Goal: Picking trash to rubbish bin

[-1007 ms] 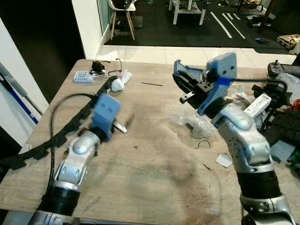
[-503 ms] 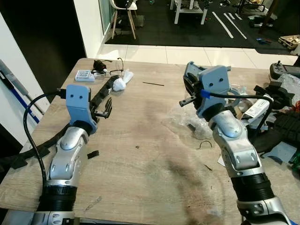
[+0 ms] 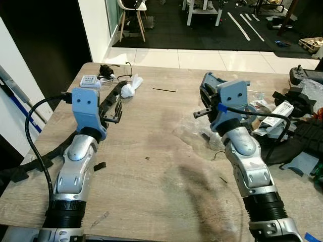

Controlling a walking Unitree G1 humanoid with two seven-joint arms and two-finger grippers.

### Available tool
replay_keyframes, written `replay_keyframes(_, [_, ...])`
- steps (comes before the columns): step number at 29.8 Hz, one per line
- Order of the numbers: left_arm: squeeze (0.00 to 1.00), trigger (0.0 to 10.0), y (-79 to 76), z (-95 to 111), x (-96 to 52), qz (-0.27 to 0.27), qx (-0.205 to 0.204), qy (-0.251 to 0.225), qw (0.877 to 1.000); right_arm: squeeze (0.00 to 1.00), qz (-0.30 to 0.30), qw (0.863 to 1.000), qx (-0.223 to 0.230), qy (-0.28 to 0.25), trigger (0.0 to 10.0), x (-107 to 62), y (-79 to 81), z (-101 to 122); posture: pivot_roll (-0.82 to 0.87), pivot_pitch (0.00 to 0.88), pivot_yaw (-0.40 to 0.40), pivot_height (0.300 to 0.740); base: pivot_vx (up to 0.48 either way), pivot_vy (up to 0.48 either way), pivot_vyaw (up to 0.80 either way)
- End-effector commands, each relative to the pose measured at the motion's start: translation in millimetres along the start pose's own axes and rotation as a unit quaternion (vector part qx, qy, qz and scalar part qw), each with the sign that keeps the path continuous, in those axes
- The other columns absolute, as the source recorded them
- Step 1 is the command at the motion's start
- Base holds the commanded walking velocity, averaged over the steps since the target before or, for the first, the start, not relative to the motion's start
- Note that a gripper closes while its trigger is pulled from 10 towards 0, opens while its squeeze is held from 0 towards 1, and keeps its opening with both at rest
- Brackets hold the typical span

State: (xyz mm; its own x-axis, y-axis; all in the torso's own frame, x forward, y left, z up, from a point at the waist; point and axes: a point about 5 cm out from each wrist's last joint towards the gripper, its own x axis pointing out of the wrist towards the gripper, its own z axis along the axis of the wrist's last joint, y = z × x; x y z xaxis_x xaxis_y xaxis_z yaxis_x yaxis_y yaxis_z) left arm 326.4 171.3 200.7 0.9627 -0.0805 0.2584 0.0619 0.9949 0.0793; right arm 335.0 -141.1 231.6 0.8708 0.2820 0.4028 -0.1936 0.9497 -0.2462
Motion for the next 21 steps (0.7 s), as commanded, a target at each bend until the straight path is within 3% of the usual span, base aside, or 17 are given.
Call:
replay_keyframes(1, [0.0,10.0,0.9,-1.1,-2.9,-0.008,0.019,0.001,1.0,0.0,-0.002,1.0,0.004,0.007,10.0,-3.7,0.9,-6.5,0.05,0.141,0.013,0.74,0.0,0.0,-0.8])
replay_keyframes(21, [0.0,10.0,-7.0,3.8,2.6,-0.022,0.015,-0.008,1.0,0.0,-0.001,1.0,0.016,-0.007,10.0,2.1,0.6,-1.8,0.05,0.146,0.018,0.74,0.0,0.0,-0.8])
